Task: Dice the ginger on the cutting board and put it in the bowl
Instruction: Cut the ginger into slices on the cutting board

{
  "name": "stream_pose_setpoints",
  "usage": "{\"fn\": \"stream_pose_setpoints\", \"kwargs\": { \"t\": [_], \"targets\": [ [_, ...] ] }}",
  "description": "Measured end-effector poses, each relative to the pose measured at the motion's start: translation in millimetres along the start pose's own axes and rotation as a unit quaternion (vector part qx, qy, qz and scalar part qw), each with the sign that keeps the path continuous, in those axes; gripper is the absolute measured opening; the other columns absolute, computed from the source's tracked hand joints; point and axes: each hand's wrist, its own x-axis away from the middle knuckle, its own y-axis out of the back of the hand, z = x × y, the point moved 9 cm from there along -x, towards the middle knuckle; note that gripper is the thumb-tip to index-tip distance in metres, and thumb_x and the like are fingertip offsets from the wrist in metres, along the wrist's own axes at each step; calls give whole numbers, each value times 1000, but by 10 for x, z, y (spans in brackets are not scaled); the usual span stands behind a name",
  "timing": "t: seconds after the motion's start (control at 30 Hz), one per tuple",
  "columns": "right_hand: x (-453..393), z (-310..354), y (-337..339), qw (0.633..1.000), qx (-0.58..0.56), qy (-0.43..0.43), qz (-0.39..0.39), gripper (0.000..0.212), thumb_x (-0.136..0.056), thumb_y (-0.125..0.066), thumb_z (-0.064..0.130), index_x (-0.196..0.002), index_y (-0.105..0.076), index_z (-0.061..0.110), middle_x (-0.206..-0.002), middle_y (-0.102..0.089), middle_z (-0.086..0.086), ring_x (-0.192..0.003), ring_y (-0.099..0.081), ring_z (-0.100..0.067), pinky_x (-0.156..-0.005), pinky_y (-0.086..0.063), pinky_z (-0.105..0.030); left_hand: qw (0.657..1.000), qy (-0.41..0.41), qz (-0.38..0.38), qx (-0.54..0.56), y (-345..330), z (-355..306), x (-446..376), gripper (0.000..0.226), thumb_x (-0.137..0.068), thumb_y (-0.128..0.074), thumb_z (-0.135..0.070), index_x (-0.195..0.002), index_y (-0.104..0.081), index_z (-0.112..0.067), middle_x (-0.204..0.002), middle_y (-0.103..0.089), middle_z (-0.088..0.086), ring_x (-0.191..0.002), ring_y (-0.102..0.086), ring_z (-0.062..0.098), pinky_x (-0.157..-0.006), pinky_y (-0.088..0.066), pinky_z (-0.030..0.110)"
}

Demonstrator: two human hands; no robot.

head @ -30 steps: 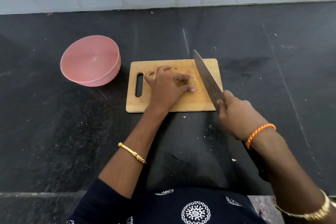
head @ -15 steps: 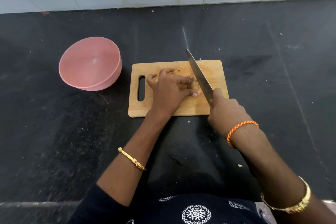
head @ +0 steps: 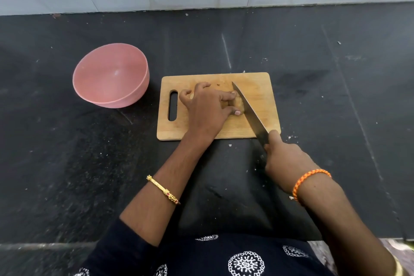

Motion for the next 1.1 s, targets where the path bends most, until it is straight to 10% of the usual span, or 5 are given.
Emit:
{"fn": "stream_pose_setpoints", "kwargs": {
  "t": [0.23,0.5,1.1],
  "targets": [
    [394,-255,133,998,-28,20,57,14,-102,-27,29,-93,-32,20,-76,-53,-8,-53,-48,-14,-45,-42,-24,1000,-1,2,0,-16,-7,23,35,-71,-74,-39,-106,-69,-33,-110,-67,-15,-127,-37,15,-103,-12,41],
    [106,-74,298,993,-54,51,-92,21,-101,-27,32,-95,-37,15,-80,-55,-16,-72,-57,-34,-69,-51,-42,1000,9,5,23,-77,66,7,37,-67,-76,-44,-102,-71,-32,-110,-66,-16,-123,-37,10,-100,-13,39],
    [-216,181,347,994,-44,64,-71,15,-101,-28,30,-100,-36,17,-85,-55,-15,-71,-57,-27,-65,-51,-39,998,22,-5,58,-51,88,17,34,-67,-76,-41,-99,-72,-31,-106,-68,-17,-124,-35,9,-99,-11,36]
  ]
}}
